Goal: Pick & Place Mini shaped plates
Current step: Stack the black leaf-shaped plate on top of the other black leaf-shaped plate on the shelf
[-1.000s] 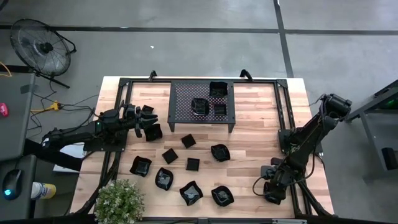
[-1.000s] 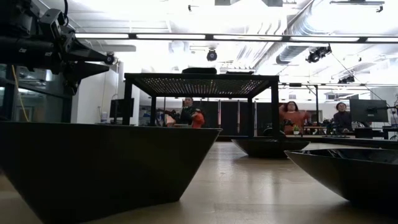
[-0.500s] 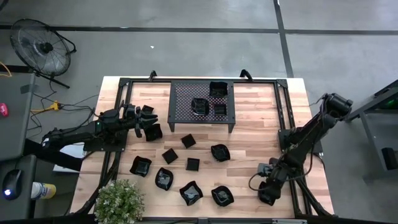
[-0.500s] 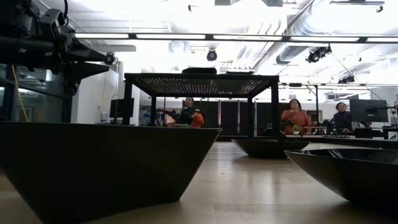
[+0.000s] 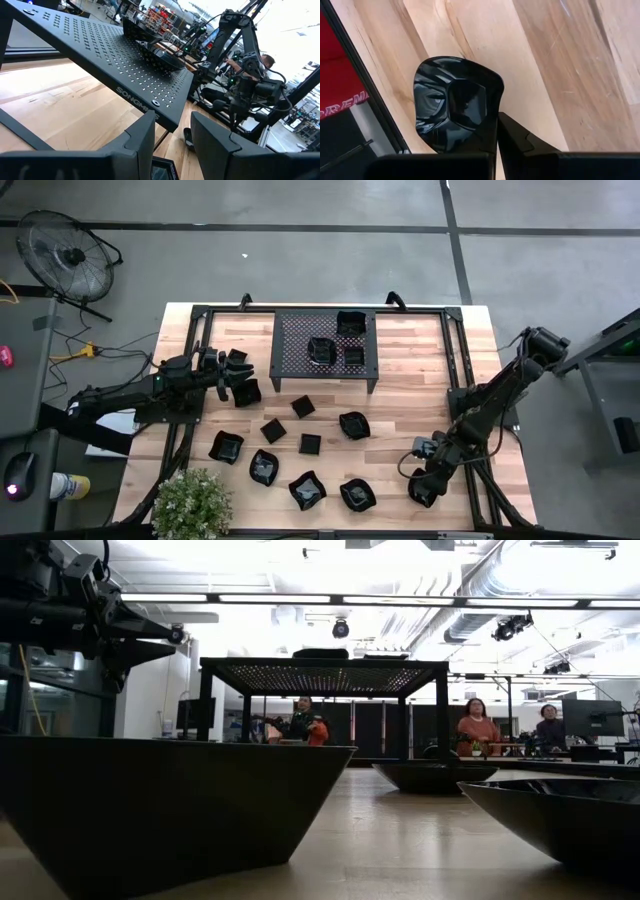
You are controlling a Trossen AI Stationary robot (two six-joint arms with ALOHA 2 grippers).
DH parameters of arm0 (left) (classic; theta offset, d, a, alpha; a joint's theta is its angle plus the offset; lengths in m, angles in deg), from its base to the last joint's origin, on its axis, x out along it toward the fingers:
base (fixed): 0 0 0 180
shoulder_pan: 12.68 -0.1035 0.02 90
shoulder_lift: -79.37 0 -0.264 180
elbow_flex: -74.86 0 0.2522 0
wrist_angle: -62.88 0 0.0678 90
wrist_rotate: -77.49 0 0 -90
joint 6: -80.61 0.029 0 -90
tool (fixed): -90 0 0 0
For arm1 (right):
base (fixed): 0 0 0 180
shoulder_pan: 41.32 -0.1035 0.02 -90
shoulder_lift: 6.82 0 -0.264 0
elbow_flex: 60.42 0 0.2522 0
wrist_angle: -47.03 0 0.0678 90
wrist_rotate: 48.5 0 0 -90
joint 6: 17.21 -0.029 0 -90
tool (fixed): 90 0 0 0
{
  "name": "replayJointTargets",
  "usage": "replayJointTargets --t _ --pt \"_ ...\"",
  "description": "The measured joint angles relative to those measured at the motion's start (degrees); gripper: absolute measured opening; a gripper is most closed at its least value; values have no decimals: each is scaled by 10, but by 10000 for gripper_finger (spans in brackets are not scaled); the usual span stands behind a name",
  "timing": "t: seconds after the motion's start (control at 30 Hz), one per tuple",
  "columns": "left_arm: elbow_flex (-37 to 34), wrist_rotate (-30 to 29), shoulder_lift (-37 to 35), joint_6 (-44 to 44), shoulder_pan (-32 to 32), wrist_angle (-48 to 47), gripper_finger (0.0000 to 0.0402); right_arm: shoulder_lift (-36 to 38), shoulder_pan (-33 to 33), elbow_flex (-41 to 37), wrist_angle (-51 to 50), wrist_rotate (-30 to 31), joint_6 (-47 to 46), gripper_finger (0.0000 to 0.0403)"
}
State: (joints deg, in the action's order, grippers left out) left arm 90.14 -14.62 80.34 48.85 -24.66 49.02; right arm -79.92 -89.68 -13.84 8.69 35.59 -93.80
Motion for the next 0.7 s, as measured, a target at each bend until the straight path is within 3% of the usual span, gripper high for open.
replayJointTargets --t 0.7 --pt "0 0 0 0 0 0 124 0 0 0 -2 11 -1 0"
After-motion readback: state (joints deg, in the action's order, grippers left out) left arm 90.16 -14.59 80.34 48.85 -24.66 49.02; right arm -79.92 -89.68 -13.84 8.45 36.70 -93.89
